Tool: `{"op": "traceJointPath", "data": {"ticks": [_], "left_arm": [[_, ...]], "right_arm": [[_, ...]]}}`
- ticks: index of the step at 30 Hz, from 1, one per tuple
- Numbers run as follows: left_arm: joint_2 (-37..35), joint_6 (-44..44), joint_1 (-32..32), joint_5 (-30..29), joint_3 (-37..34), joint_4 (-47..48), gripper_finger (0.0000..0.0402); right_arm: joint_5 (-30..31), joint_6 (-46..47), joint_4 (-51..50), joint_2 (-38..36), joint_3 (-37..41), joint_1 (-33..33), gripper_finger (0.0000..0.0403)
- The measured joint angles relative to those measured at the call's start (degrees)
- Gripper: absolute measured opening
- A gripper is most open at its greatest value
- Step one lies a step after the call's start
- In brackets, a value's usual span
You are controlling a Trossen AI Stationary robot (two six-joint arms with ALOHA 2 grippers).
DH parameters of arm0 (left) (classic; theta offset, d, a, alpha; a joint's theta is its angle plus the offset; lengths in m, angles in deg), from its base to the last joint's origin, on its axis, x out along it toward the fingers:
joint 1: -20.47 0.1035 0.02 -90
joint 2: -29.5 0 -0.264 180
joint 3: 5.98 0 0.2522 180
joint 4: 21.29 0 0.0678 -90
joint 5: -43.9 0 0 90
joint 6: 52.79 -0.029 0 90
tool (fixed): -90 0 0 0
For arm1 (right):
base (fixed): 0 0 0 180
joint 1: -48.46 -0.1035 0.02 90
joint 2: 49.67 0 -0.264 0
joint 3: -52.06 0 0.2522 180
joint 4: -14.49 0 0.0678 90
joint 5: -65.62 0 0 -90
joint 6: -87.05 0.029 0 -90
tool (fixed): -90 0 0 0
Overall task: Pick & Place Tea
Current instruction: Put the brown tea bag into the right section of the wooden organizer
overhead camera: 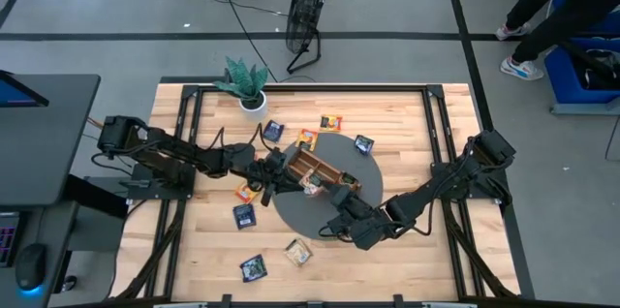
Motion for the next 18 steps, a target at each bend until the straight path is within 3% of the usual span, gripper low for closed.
{"op": "traceJointPath", "data": {"ticks": [6, 9, 14, 18], "left_arm": [[0.1, -6.6, 0.0, -6.2, -0.2, 4.7, 0.0011], [0.1, -11.9, -0.3, -9.4, -0.2, 4.7, 0.0012], [0.1, -20.4, -1.7, -15.5, -0.2, 4.6, 0.001], [0.1, -25.0, -2.0, -18.5, -0.2, 4.3, 0.0013]], "right_arm": [[0.8, 10.7, -0.1, -3.1, 0.0, -1.5, 0.0054], [-1.6, 19.6, -0.3, -6.1, 0.0, -1.7, 0.0066], [-10.5, 37.8, -6.0, -12.6, 0.0, -1.0, 0.0078], [-23.1, 54.8, -12.5, -18.3, 0.0, 2.0, 0.008]]}}
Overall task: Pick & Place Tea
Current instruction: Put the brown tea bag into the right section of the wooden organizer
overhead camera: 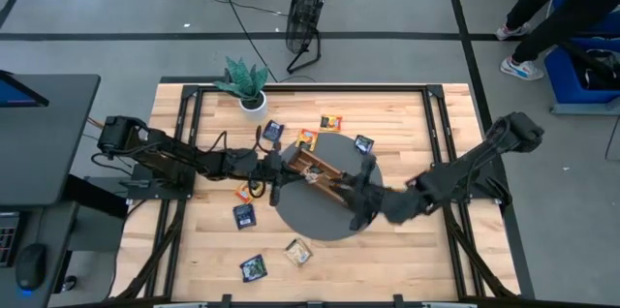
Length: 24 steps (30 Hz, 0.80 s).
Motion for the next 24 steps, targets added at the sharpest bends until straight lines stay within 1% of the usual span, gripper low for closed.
{"op": "traceJointPath", "data": {"ticks": [3, 5, 7, 10, 14, 18, 20, 22, 24], "left_arm": [[0.0, -2.5, -0.2, -1.0, 0.0, -0.2, 0.0011], [0.0, -3.4, -0.3, -1.1, 0.0, -0.6, 0.001], [0.0, -3.6, -0.3, -1.2, 0.0, -0.8, 0.001], [0.0, -4.8, -0.6, -1.4, 0.0, -1.1, 0.001], [0.0, -5.9, -0.6, -1.3, 0.0, -1.7, 0.001], [0.0, -6.0, -0.6, -1.3, 0.0, -2.1, 0.001], [0.0, -6.0, -0.6, -1.3, 0.0, -2.2, 0.001], [0.0, -6.0, -0.6, -1.3, 0.0, -2.8, 0.0011], [0.0, -6.5, -0.6, -1.3, 0.0, -4.0, 0.0011]], "right_arm": [[-8.9, 12.5, -3.8, -3.2, 0.0, 3.5, 0.0079], [-13.8, 17.6, -5.4, -4.2, 0.0, 5.7, 0.008], [-16.6, 20.8, -7.4, -4.5, 0.0, 7.7, 0.0082], [-17.6, 25.7, -9.2, -4.4, 0.0, 10.5, 0.0088], [-22.2, 27.2, -10.7, -3.8, 0.0, 14.1, 0.0112], [-26.5, 28.0, -10.7, -3.7, 0.0, 17.2, 0.0152], [-29.6, 28.0, -10.2, -3.7, 0.0, 18.9, 0.017], [-32.7, 28.4, -9.7, -3.4, 0.0, 20.2, 0.0181], [-33.8, 29.0, -9.9, -3.0, 0.0, 20.9, 0.0185]]}}
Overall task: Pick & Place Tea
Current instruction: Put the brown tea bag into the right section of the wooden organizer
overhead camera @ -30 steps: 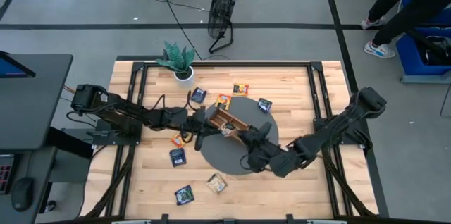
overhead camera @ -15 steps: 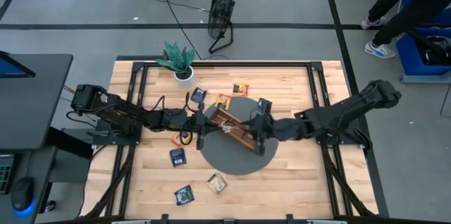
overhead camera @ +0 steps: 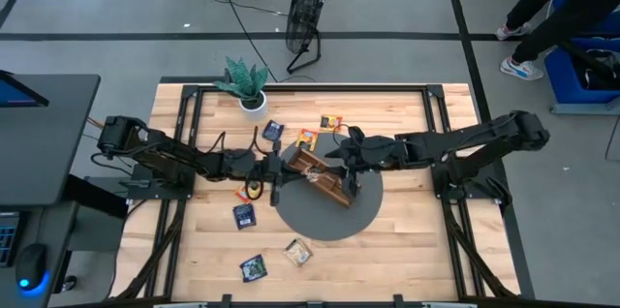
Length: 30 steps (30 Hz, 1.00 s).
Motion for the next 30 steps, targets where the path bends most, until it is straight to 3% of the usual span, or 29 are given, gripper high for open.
{"op": "traceJointPath", "data": {"ticks": [13, 21, 26, 30], "left_arm": [[-0.1, -1.5, 1.3, 0.2, 1.4, -3.1, 0.001], [-0.1, -2.8, 1.3, 1.7, 3.0, -1.6, 0.001], [-0.1, -2.4, 1.3, 1.8, 3.0, -1.3, 0.0013], [-0.1, -2.4, 1.3, 1.8, 3.0, -1.3, 0.0016]], "right_arm": [[-4.5, -1.0, 2.1, 1.0, 0.0, 1.7, 0.0167], [-3.5, -1.4, 2.5, 1.4, 0.0, 1.7, 0.0157], [-3.5, -2.6, 2.6, 1.4, 0.0, 1.7, 0.0124], [-3.5, -2.6, 2.5, 1.4, 0.0, 1.7, 0.0073]]}}
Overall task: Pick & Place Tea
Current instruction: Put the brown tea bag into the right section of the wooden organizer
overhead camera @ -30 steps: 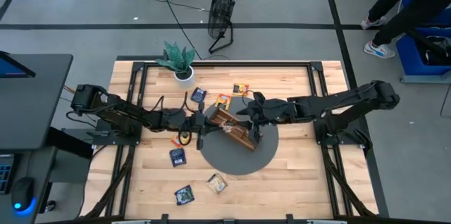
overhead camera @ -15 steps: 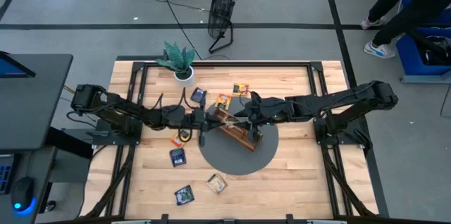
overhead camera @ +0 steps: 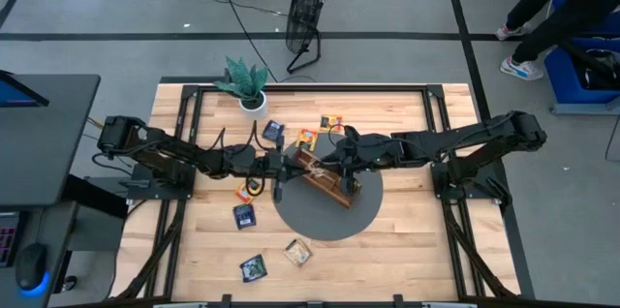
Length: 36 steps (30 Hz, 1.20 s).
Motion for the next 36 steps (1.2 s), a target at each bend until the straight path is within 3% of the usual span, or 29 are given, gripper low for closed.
{"op": "traceJointPath", "data": {"ticks": [4, 12, 23, 36], "left_arm": [[0.0, 0.0, 0.0, -0.1, 0.0, 0.0, 0.0017], [0.0, 2.9, 0.1, -2.3, 0.1, 0.4, 0.0055], [0.0, 4.5, 0.8, -2.7, 0.1, 12.5, 0.0163], [0.0, 4.6, 0.7, -4.9, 0.1, 15.6, 0.0166]], "right_arm": [[0.0, -0.6, 0.0, 0.0, 0.0, 0.0, 0.001], [1.3, 0.3, -1.1, 0.0, 0.0, -0.2, 0.0004], [8.1, 6.2, -10.7, -2.1, 0.0, -3.0, 0.0001], [11.1, 16.3, -21.7, -1.8, 0.0, -7.6, 0.0]]}}
